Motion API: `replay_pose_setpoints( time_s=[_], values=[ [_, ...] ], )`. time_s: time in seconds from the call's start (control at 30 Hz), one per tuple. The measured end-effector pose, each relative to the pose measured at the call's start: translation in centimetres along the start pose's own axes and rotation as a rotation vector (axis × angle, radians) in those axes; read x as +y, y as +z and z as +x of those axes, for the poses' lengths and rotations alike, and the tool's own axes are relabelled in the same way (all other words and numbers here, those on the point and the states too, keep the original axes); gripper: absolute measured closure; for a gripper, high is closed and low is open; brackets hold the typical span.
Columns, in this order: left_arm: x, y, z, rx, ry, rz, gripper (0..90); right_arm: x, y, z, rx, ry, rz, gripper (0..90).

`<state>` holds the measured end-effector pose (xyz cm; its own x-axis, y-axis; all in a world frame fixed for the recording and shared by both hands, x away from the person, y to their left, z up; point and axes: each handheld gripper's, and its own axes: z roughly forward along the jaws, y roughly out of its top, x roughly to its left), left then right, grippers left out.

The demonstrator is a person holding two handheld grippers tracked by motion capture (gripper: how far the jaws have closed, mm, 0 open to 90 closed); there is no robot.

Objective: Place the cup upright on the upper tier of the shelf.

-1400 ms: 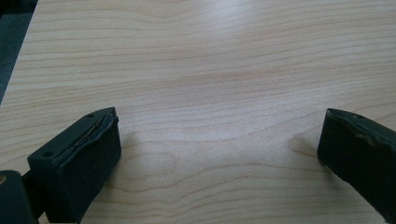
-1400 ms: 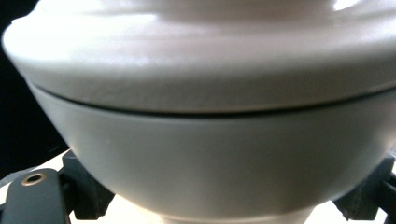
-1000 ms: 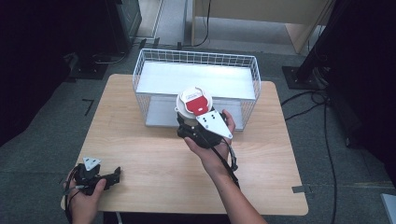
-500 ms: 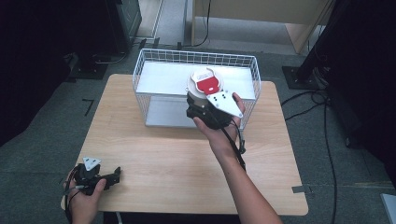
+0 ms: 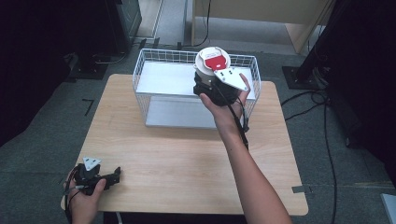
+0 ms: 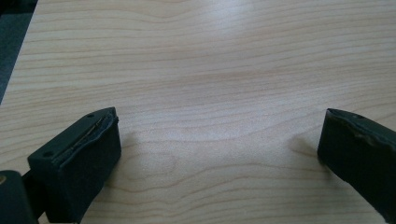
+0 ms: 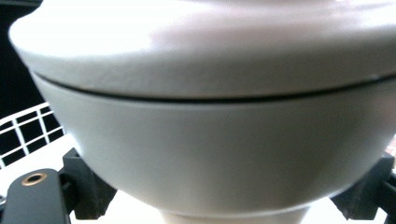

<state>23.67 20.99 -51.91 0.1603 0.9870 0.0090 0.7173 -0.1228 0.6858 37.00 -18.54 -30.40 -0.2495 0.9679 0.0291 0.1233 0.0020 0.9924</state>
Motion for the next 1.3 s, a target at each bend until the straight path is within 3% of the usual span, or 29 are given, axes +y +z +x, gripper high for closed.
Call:
replay_pose_setpoints(
  time_s=[0.47,1.07,1.3],
  values=[
    [0.0,0.0,0.0,-0.001,-0.002,-0.002,0.0,0.3,3.6,-1.4,-0.028,0.051,0.043,12.3],
    [0.0,0.0,0.0,-0.001,0.0,0.0,0.0,-0.1,5.4,-2.0,-0.028,0.063,0.058,12.3],
    [0.0,0.0,0.0,-0.001,-0.001,0.0,0.0,0.1,5.7,-2.4,-0.007,0.069,0.076,11.9]
  ],
)
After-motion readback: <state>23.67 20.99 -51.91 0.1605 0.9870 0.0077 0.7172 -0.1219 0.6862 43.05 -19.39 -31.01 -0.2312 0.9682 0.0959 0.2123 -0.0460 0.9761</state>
